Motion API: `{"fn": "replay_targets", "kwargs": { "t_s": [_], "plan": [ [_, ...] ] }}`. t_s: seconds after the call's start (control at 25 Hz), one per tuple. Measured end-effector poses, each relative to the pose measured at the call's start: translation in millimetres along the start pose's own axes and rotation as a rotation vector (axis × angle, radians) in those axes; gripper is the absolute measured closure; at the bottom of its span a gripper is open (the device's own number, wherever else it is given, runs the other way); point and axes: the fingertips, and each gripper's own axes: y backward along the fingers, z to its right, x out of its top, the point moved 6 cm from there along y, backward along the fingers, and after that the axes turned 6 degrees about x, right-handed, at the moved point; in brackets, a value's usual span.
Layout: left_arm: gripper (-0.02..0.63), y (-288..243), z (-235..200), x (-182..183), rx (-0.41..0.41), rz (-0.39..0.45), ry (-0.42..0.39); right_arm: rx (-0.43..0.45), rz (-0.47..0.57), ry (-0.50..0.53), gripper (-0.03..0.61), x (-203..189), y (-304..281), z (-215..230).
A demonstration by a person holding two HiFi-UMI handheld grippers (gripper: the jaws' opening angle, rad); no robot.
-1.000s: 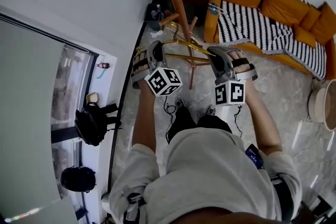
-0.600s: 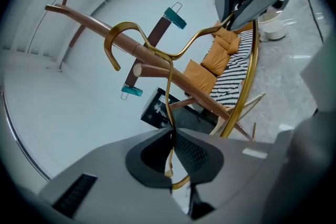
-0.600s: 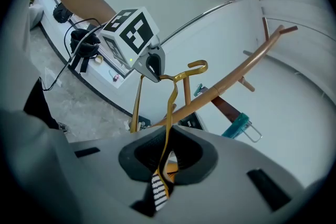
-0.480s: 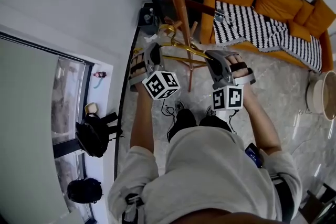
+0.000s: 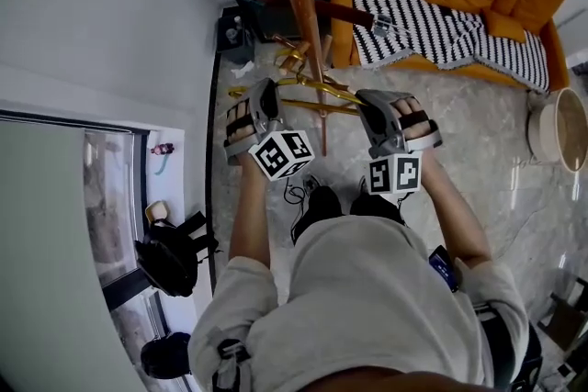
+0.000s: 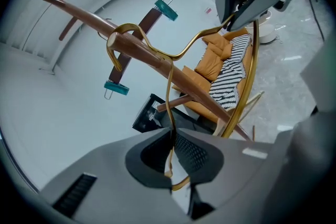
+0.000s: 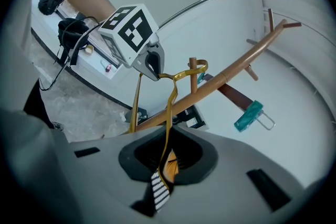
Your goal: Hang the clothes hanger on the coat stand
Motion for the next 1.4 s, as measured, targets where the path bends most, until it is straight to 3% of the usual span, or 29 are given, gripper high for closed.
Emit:
{"fn": "replay_targets", "kwargs": {
  "t_s": [0.88,1.4],
  "plan": [
    [0.589,-48.2,20.2,-5.7,-0.079,0.11,-0.065,-0.076,-0.152,-0.059,0.56,-22.5,-36.3,-17.4],
    [0.589,-59.6,25.6,-7.3,-0.061,0.162,-0.114,-0.113,-0.198,-0.072,0.56,-31.8,-49.9,-25.4]
  ]
}}
